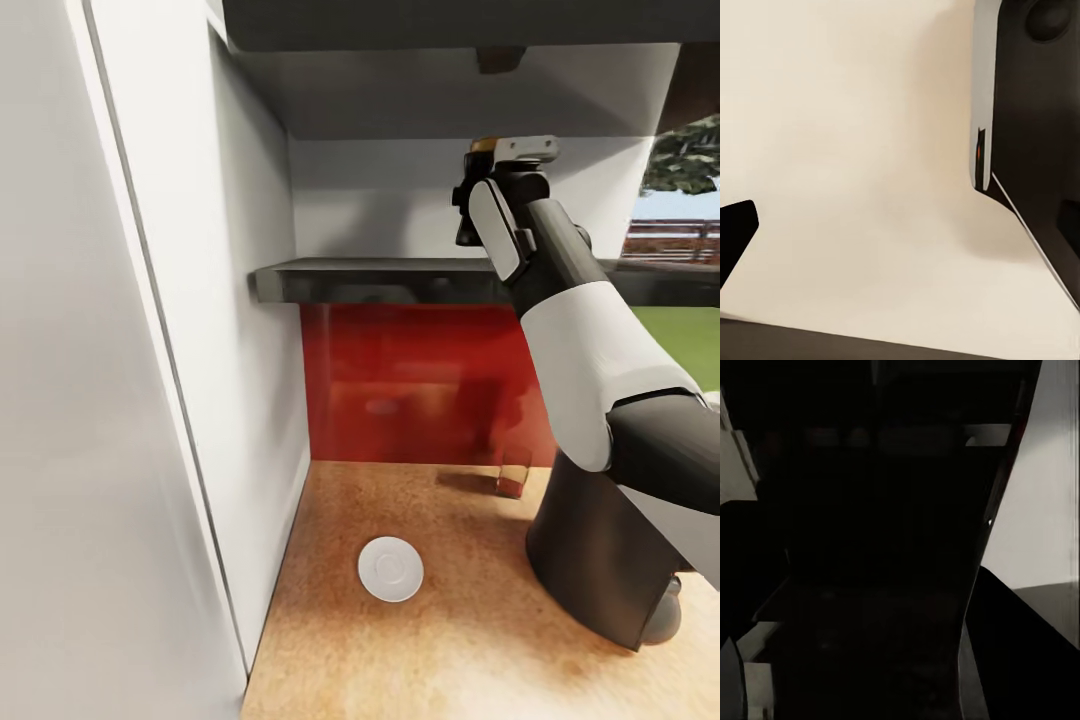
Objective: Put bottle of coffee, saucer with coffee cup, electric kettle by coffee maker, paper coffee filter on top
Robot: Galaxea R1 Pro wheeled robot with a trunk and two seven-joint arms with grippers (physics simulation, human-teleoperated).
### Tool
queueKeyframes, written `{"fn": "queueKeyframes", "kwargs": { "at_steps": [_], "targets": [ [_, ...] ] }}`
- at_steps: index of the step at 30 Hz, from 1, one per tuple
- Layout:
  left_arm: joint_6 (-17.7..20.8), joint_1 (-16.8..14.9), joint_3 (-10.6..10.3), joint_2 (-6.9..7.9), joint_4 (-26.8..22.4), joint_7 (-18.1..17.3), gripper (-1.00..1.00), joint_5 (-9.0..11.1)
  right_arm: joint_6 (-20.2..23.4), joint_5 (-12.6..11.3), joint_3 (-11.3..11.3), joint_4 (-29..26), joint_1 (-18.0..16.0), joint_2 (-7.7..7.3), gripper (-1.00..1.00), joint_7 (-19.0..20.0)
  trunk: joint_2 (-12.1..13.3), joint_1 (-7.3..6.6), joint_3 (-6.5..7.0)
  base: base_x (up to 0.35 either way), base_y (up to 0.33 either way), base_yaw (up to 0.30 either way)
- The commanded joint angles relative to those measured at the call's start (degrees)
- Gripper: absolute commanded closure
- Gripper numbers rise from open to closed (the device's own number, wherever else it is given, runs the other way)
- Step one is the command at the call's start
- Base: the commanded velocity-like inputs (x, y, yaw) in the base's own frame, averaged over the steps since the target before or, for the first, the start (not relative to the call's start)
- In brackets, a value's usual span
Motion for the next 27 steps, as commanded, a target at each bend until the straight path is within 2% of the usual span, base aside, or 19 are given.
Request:
{"fn": "queueKeyframes", "kwargs": {
  "at_steps": [1, 12, 27],
  "targets": [
    [0.06, -0.05, 0.10, 0.00, 0.09, 0.21, -1.00, -0.56, 0.10, -0.67, 0.23, -0.05, -0.03, -0.05, 1.00, -0.65, -0.06, 0.02, -0.05, 0.000, -0.240, 0.000],
    [0.06, -0.05, 0.17, 0.37, 0.12, 0.22, -1.00, -0.56, 0.26, -0.60, 0.40, -2.89, -0.03, -0.12, 1.00, -0.65, -0.06, 0.02, -0.05, 0.000, -0.269, 0.000],
    [0.06, -0.05, 0.17, 0.42, 0.12, 0.22, -1.00, -0.56, 0.28, -0.58, 0.40, -2.95, -0.03, -0.04, 1.00, -0.65, -0.06, 0.02, -0.05, 0.000, -0.273, 0.000]
  ]
}}
